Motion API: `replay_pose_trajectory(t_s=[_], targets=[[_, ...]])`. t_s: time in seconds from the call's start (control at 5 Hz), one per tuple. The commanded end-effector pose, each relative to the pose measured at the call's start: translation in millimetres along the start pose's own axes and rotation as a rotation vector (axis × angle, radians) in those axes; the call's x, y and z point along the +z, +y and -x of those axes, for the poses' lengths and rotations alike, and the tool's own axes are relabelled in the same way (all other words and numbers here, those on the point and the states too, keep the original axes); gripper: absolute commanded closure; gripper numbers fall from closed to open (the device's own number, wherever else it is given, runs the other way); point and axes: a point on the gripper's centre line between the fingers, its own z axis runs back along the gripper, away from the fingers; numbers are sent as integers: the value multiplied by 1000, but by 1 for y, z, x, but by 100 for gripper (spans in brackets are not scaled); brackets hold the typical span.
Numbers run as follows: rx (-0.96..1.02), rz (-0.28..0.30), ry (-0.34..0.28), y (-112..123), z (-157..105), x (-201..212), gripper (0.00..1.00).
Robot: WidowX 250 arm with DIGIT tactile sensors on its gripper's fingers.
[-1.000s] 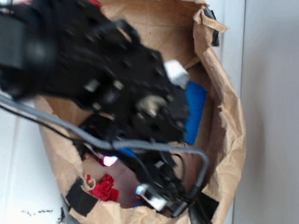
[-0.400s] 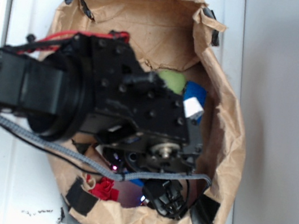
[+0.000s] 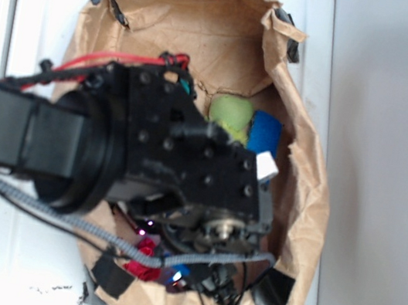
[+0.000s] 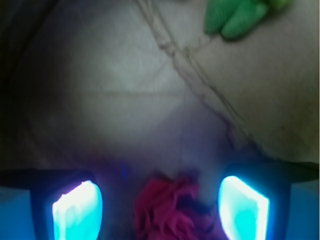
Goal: Grab the red paper.
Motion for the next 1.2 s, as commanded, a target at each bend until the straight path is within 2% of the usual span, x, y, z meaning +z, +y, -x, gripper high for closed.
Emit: replay_pose_trajectory(t_s=[0.0, 0.2, 0.4, 0.6, 0.8, 1.0], targets=[[-74, -5, 50, 12, 22, 6, 0], [-38, 19, 71, 12, 20, -11, 0], [7, 28, 24, 13, 4, -34, 64], [21, 39, -3, 11, -7, -35, 100], [35, 63, 8, 6, -5, -16, 100], [81, 87, 40, 1, -3, 22, 100]])
